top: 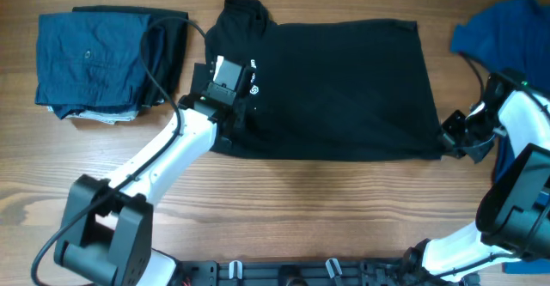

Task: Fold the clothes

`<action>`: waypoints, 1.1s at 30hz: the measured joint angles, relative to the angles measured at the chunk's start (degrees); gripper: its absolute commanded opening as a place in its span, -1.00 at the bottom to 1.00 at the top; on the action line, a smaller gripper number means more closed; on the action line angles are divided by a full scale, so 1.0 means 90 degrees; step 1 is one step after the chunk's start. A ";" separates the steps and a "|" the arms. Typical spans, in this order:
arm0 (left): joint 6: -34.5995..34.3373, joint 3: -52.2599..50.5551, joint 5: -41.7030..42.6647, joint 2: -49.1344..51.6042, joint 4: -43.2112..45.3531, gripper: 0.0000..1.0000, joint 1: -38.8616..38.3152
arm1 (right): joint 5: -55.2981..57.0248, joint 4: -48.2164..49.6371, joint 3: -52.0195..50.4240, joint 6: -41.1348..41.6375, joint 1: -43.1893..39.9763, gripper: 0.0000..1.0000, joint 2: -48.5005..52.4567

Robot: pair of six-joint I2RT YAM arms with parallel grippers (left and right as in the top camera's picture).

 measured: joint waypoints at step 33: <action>-0.0376 0.0036 0.1974 0.0294 -0.0172 -0.10 0.0714 | -0.0350 -0.0265 0.1134 -0.0141 0.0639 -0.91 0.0000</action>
